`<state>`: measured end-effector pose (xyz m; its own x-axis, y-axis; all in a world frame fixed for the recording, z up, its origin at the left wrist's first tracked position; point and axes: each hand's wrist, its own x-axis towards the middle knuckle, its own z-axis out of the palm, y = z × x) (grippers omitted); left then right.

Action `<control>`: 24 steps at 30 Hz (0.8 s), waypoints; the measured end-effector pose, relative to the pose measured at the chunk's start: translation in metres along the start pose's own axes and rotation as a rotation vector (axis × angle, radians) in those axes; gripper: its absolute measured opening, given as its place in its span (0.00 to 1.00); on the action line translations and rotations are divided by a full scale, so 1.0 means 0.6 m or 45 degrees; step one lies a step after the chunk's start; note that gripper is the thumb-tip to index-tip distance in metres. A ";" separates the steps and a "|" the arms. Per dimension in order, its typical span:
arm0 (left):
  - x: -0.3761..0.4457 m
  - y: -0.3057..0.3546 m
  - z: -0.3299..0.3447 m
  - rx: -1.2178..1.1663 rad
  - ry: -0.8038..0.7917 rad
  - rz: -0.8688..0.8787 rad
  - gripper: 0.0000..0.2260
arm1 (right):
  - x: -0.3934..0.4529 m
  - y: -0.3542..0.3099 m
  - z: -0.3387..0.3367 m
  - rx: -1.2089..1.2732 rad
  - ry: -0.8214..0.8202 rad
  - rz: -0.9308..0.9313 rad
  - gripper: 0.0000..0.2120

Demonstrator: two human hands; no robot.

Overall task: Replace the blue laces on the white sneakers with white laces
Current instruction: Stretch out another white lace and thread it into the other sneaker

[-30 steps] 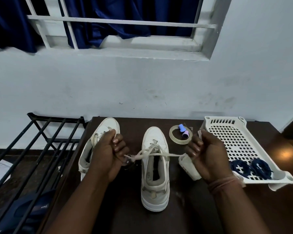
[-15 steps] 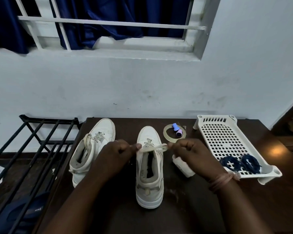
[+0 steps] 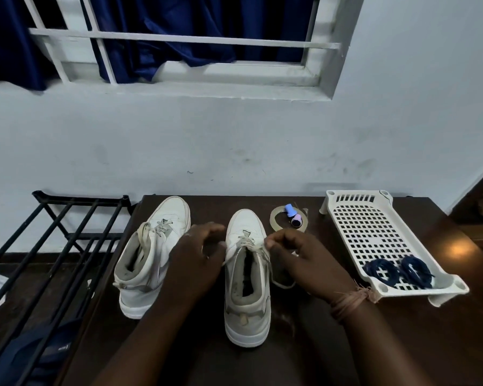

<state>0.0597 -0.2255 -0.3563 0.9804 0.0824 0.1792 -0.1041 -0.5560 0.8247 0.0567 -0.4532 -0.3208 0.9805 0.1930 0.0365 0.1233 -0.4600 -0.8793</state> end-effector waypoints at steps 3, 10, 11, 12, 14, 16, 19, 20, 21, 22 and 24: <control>-0.007 0.005 0.014 -0.089 -0.243 0.126 0.12 | -0.002 -0.003 0.007 -0.028 -0.132 0.020 0.11; -0.006 0.012 0.012 -0.198 -0.091 0.026 0.07 | 0.000 -0.008 0.015 0.205 -0.045 0.126 0.14; -0.006 0.015 0.013 -0.266 -0.083 -0.011 0.08 | 0.002 -0.008 0.016 0.282 -0.021 0.174 0.14; -0.007 0.018 0.015 -0.383 -0.068 -0.095 0.08 | 0.004 -0.007 0.018 0.303 0.004 0.218 0.16; -0.005 0.025 0.016 -0.855 -0.070 -0.343 0.09 | 0.008 -0.006 0.023 0.253 0.034 0.271 0.20; 0.000 0.031 0.009 -1.382 -0.100 -0.475 0.10 | 0.011 -0.005 0.031 0.206 0.020 0.298 0.24; 0.005 0.028 0.005 -1.543 -0.100 -0.516 0.12 | 0.017 0.000 0.032 0.248 0.022 0.383 0.27; 0.007 0.025 0.007 -1.507 -0.085 -0.544 0.13 | 0.019 0.002 0.029 0.310 0.035 0.409 0.27; 0.008 0.021 0.010 -1.484 -0.066 -0.578 0.13 | 0.021 0.005 0.026 0.400 0.052 0.433 0.26; 0.009 0.018 0.012 -1.494 -0.046 -0.612 0.14 | 0.021 0.008 0.024 0.529 0.074 0.463 0.24; 0.012 0.012 0.015 -1.560 -0.005 -0.667 0.15 | 0.017 0.008 0.027 0.780 0.094 0.517 0.21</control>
<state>0.0673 -0.2362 -0.3538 0.9509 0.0533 -0.3050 0.2023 0.6389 0.7422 0.0649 -0.4395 -0.3322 0.9411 0.0422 -0.3354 -0.3378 0.0881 -0.9371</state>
